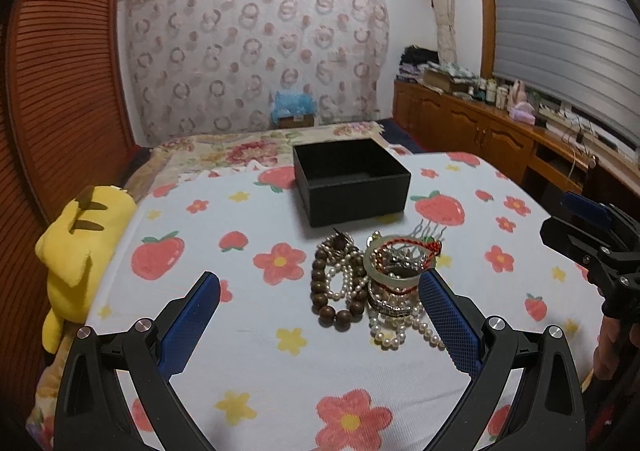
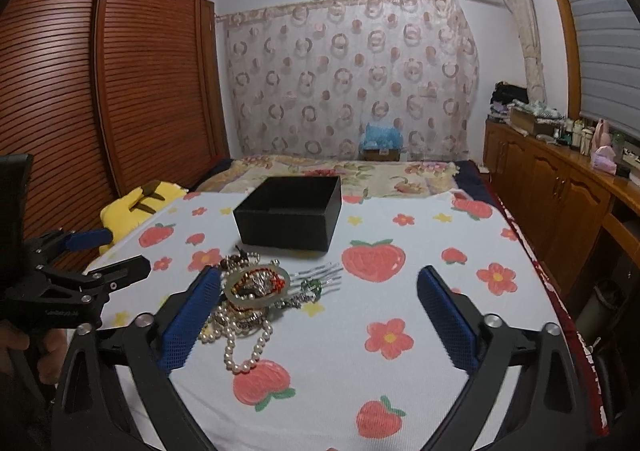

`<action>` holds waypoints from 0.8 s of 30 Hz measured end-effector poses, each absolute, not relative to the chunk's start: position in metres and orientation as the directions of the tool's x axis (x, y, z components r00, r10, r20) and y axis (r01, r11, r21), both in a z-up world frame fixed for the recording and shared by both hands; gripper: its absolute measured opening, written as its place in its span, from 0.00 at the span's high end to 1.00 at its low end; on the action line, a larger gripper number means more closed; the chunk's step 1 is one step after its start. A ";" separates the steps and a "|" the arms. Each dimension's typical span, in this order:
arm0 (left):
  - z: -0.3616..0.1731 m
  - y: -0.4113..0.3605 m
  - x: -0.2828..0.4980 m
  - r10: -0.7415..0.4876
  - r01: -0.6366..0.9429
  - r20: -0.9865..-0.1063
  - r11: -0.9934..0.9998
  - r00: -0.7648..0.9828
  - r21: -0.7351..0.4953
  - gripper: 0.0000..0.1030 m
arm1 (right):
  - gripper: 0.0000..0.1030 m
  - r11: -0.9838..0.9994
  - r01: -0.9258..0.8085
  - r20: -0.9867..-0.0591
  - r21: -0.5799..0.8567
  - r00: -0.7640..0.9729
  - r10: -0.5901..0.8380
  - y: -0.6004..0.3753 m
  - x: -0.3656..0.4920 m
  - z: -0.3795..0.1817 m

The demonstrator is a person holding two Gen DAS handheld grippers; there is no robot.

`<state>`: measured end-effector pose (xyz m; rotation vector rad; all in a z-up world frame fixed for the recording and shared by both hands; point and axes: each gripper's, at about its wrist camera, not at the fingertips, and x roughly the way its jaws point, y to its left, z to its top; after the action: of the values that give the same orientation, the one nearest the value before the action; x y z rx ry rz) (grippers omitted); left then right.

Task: Organize jewelry
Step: 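Reach the left tool into the pile and grasp the green jade bangle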

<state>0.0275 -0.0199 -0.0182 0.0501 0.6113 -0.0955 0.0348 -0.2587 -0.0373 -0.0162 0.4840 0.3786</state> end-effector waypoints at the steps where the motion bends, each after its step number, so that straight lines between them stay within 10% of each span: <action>1: -0.020 -0.022 0.031 -0.084 0.118 -0.582 0.993 0.809 0.021 0.07 | 0.10 0.929 -0.362 -0.466 0.071 0.811 0.352 -0.259 0.037 -0.040; 24: -0.065 -0.079 0.109 -0.271 0.381 -0.746 0.924 0.609 -0.025 0.13 | 0.27 0.909 -0.404 -0.567 0.103 0.727 0.387 -0.273 0.061 -0.072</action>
<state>0.1091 -0.0791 -0.0647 0.1411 0.8356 -0.3781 0.0615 -0.2733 -0.0721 -0.0284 0.6182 0.4364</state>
